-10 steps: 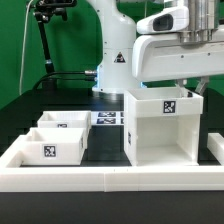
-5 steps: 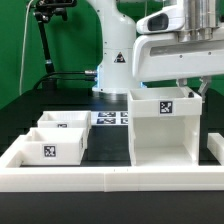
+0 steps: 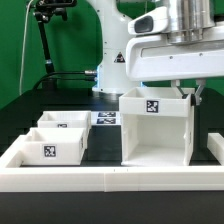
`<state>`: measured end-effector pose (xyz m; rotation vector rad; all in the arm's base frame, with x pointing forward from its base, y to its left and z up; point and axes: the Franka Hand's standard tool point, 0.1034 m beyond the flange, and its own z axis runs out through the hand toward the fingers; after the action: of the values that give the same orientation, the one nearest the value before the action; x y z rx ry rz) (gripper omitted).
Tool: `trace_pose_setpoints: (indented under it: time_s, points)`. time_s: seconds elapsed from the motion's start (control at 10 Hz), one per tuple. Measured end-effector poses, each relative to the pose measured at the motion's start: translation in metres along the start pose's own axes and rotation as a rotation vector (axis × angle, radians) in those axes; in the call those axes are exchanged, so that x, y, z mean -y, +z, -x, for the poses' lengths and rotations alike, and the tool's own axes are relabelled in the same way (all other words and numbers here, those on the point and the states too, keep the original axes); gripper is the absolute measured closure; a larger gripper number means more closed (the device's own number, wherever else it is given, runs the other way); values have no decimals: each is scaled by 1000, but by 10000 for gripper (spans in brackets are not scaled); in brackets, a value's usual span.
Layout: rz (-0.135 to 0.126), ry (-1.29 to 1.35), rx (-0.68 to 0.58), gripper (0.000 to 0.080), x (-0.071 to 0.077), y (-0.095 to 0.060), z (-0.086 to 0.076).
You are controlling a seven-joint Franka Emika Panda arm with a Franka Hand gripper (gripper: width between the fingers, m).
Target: Assemble drawer
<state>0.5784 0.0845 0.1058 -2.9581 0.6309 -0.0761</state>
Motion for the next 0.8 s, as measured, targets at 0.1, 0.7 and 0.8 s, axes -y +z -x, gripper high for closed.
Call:
trace_pose_setpoints:
  time_s: [0.1, 0.7, 0.8]
  points:
    - [-4, 49, -9, 761, -1, -3, -6]
    - [-32, 445, 17, 761, 10, -2, 0]
    - [-34, 587, 33, 761, 10, 0, 0]
